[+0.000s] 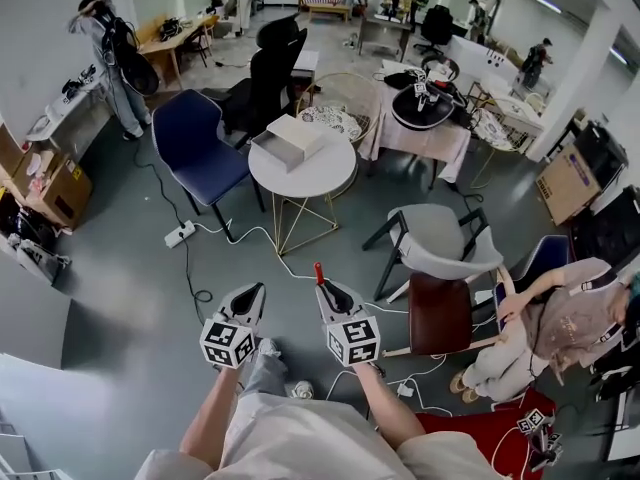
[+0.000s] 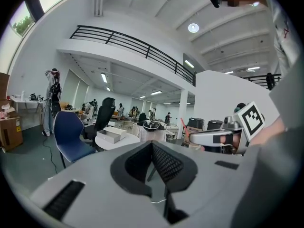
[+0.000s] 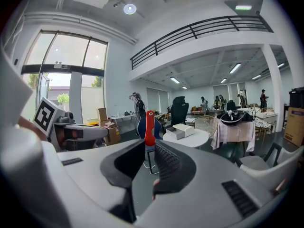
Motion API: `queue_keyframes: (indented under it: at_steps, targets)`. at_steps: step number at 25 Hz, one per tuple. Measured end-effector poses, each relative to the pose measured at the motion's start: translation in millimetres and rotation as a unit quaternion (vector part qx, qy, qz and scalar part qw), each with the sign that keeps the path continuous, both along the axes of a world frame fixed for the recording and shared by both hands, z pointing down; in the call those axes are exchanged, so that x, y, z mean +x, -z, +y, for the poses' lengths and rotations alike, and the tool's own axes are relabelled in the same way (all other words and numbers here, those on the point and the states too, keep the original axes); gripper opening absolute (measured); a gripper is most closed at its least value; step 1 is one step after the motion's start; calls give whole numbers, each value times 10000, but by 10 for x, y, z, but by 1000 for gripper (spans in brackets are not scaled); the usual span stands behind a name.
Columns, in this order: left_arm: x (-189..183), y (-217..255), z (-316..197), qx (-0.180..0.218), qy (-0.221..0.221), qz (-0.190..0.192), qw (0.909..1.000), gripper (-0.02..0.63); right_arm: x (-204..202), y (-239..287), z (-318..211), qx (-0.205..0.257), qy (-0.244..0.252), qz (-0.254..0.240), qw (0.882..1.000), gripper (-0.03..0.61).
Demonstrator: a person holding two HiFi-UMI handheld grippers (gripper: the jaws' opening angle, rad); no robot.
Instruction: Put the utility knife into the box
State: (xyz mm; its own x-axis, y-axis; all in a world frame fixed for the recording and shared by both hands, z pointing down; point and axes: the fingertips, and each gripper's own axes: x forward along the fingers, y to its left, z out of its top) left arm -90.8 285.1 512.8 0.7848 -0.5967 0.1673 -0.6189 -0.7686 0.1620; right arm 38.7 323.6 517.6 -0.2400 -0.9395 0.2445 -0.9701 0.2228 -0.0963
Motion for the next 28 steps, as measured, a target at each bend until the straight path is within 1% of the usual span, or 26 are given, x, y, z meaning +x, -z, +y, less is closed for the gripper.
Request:
queue_keyframes:
  at_steps: [4, 8, 13, 16, 21, 24, 28]
  targets:
    - [102, 28, -280, 54, 5, -16, 10000, 11, 134, 41, -271, 56, -35, 0, 10000, 71]
    - [195, 34, -589, 69, -29, 6, 10000, 11, 214, 13, -548, 14, -66, 7, 10000, 71]
    - [284, 29, -1094, 68, 1, 78, 9999, 11, 263, -59, -1014, -71, -33, 40, 10000, 71]
    - [351, 53, -1471, 72, 8, 150, 9999, 11, 304, -50, -1385, -106, -2, 96, 9999, 71]
    - [398, 14, -2108, 1, 13, 135, 9999, 11, 338, -52, -2034, -176, -32, 135, 9997, 71]
    - [411, 92, -2549, 42, -13, 54, 10000, 11, 336, 74, -2491, -129, -39, 146, 9998, 71]
    - [399, 218, -3121, 70, -46, 158, 9998, 11, 321, 182, -3077, -113, -51, 199, 9997, 71]
